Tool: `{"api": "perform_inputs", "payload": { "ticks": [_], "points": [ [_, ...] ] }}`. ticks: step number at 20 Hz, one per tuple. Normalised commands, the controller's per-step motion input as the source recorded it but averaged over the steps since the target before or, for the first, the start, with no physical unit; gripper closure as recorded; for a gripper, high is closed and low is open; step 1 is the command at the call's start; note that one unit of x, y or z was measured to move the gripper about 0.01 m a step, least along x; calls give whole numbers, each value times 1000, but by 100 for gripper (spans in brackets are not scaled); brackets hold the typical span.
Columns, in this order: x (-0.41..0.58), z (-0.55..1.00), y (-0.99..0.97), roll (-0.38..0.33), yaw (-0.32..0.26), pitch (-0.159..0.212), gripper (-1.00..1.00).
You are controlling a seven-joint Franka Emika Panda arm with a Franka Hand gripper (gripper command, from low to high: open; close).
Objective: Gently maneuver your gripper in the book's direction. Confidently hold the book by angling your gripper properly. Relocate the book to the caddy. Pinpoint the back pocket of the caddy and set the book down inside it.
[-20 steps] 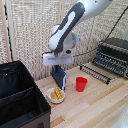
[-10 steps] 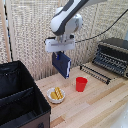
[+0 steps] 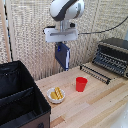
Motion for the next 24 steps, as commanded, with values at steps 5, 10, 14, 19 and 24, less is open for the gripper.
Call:
{"api": "perform_inputs", "payload": {
  "ticks": [5, 10, 14, 19, 24],
  "points": [
    [-10, 578, 0, 68, -342, 0, 100],
    [-15, 510, 15, 92, -318, 0, 100],
    [-1, 410, 242, 106, -238, 0, 100],
    [0, 530, 486, 39, -178, -1, 100],
    [-4, 778, 521, 0, -180, -53, 100]
  ]
}}
